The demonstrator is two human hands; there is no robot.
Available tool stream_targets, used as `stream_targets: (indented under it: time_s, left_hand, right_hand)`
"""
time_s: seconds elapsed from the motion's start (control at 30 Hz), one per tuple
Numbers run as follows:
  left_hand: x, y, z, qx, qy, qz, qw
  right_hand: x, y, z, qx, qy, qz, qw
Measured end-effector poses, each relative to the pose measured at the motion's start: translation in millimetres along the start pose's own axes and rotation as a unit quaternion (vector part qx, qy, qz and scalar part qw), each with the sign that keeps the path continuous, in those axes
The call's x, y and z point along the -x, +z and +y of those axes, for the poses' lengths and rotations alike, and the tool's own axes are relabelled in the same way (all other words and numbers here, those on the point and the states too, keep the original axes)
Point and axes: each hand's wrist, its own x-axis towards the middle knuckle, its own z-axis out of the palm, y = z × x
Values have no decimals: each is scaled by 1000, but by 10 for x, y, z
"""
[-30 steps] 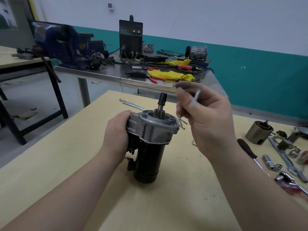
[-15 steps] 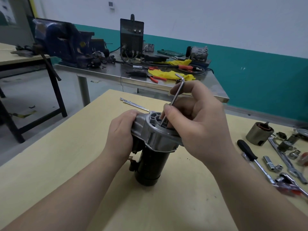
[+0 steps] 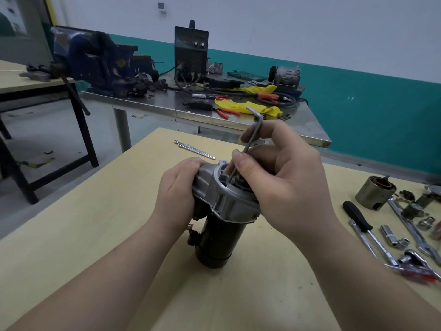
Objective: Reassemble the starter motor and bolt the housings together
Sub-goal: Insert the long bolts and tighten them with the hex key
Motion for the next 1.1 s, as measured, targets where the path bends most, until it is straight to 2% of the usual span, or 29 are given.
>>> stream_targets:
  time_s: [0.27, 0.5, 0.63, 0.77, 0.93, 1.0, 1.1]
  left_hand:
    - [0, 6, -22, -4, 7, 5, 1000]
    - [17, 25, -9, -16, 13, 7, 1000]
    - [39, 41, 19, -29, 20, 0, 999]
    - [75, 61, 51, -40, 23, 8, 999]
    - [141, 123, 84, -40, 28, 24, 999]
    - [145, 138, 90, -35, 27, 22, 999]
    - [123, 113, 82, -34, 24, 17, 999]
  right_hand:
    - [2, 40, 6, 65, -6, 3, 998]
    - [-8, -3, -33, 206, -51, -10, 977]
    - [-54, 25, -70, 187, -82, 56, 977]
    - [-117, 67, -104, 67, -42, 99, 992]
    - [-114, 86, -40, 161, -90, 138, 973]
    - [-125, 64, -6, 159, -96, 141, 973]
    - [-146, 21, 23, 85, -92, 95, 988]
